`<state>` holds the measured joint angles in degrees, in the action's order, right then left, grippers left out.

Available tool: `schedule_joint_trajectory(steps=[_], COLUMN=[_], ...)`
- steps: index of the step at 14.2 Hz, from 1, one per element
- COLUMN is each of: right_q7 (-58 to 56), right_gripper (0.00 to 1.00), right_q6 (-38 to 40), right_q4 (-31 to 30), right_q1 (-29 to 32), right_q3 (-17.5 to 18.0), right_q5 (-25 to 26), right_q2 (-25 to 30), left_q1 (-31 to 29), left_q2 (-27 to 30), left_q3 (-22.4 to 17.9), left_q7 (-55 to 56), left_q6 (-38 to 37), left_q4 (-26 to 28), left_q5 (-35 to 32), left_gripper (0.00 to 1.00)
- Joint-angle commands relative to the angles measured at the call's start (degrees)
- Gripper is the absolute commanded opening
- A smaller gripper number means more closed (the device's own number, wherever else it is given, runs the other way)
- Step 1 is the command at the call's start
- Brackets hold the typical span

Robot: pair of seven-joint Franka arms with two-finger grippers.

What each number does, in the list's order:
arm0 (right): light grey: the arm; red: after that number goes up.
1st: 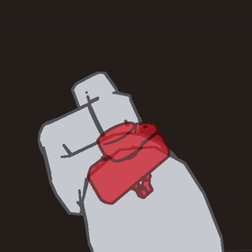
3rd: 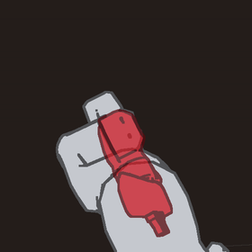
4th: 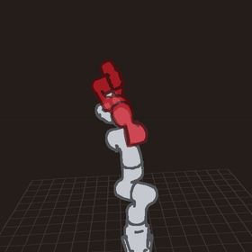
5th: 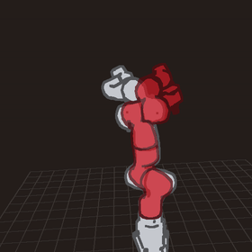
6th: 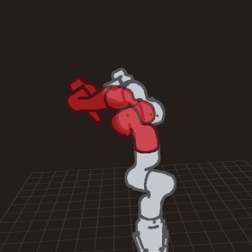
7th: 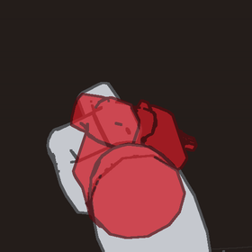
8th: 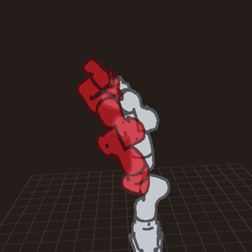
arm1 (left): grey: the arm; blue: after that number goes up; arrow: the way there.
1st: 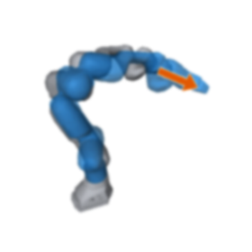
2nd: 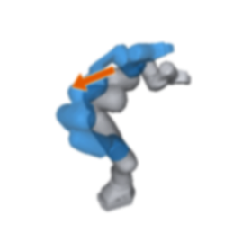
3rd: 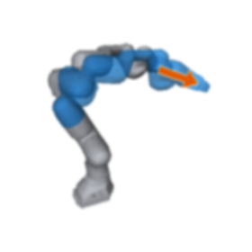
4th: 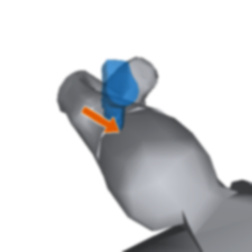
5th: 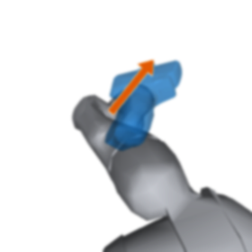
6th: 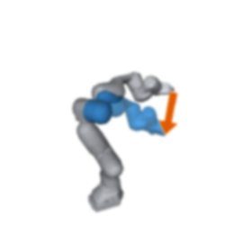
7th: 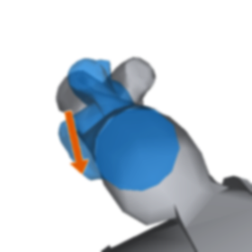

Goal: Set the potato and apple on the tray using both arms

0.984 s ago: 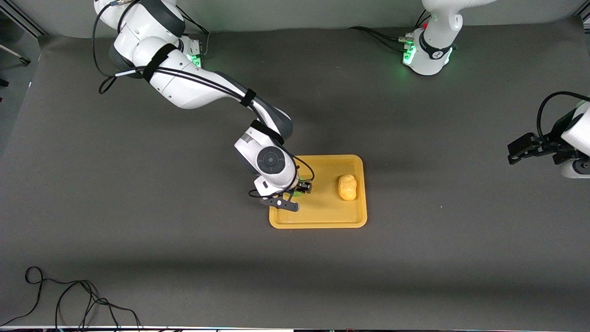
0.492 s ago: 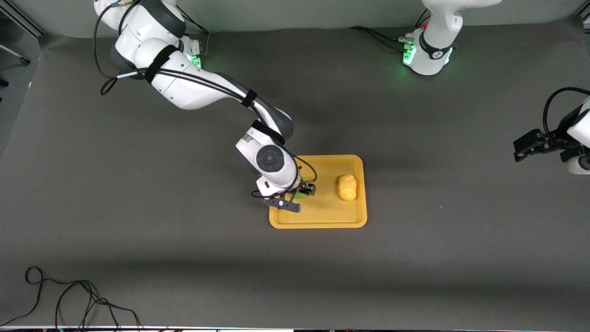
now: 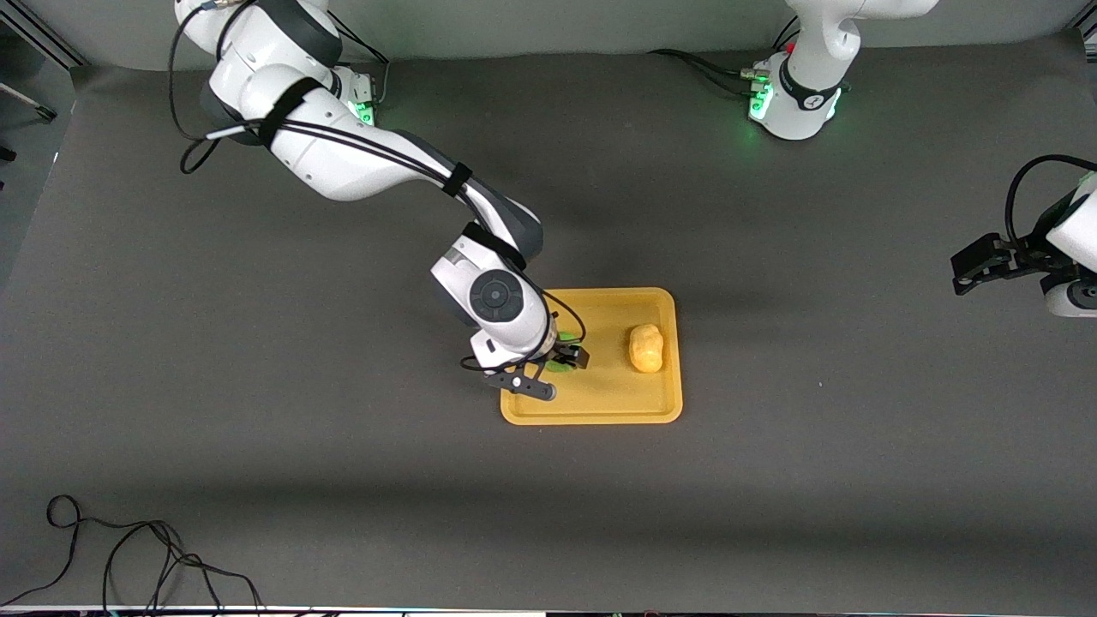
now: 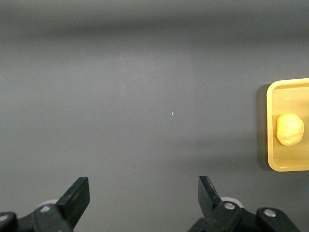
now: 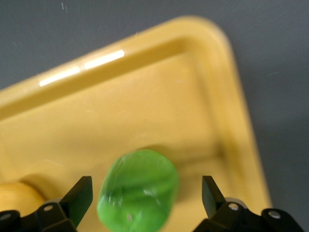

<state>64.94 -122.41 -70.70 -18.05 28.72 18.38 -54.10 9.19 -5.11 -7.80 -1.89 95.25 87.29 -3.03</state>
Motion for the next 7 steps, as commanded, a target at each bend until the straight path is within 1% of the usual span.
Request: schedule_joint_trajectory(steps=[1,2,3,4,5,7], right_q7=[-5.1,-12.6,-19.1,-23.9,-26.8,-34.0], right_gripper=[1.0,1.0,1.0,1.0,1.0,1.0], right_q6=[9.3,13.1,16.7,19.5,21.4,27.5], right_q4=[-1.9,-1.8,-1.7,-2.0,-2.4,-2.3], right_q1=[8.0,9.8,10.7,10.4,9.8,9.6], right_q3=[4.4,4.1,1.7,-3.6,-8.1,-13.3], right_q5=[-3.8,-8.0,-11.8,-15.7,-18.6,-19.3], right_q2=[9.2,11.8,14.4,18.7,22.5,26.2], left_q1=[1.3,1.2,1.2,1.2,1.2,1.4], left_q2=[2.1,2.1,2.1,2.1,2.1,2.2], left_q3=[-1.3,-1.3,-1.3,-1.3,-1.3,-1.1], left_q7=[-0.8,-0.8,-0.8,-1.0,-1.0,-1.0], left_q6=[-0.8,-1.0,-1.3,-1.6,-2.0,-3.0], left_q4=[1.6,1.6,1.6,1.6,1.3,1.3], left_q5=[0.7,0.7,0.7,0.7,0.7,0.8], left_gripper=[1.0,1.0,1.0,1.0,1.0,1.0])
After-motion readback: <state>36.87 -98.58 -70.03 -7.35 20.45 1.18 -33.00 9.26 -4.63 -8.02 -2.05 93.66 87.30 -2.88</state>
